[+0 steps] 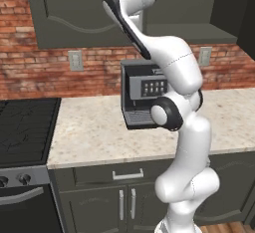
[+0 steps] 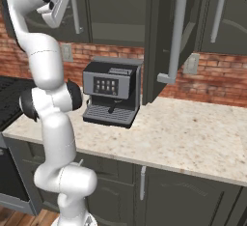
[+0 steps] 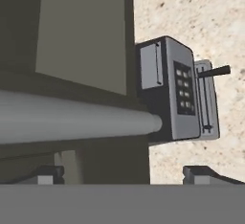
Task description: Close all open cabinet doors.
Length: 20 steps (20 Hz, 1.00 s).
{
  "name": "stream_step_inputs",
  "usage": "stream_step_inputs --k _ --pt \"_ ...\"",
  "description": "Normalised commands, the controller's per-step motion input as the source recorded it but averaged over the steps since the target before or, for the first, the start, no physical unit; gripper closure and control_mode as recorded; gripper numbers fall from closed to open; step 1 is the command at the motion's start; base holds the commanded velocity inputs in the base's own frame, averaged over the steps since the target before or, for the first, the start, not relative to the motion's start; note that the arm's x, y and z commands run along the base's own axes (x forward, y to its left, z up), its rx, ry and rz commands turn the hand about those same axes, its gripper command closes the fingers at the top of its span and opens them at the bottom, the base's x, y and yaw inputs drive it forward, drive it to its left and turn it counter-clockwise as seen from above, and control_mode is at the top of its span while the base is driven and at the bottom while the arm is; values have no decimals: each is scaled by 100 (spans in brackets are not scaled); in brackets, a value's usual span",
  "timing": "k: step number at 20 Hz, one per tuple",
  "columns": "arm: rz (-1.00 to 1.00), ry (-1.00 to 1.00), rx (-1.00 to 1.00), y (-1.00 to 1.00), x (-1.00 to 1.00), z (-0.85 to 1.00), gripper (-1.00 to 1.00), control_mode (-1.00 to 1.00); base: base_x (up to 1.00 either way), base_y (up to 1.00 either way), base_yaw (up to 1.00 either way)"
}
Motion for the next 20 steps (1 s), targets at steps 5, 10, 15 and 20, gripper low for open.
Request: stream_step_inputs --k 5,10,15,20 --pt "18 -11 0 14 -21 -26 -100 -100 0 0 0" --pt "15 -14 0 12 -28 -29 -100 -100 0 0 0" --pt "14 -16 1 4 -38 -46 -100 -100 0 0 0" --pt "15 -18 5 0 -49 -65 -100 -100 0 0 0"
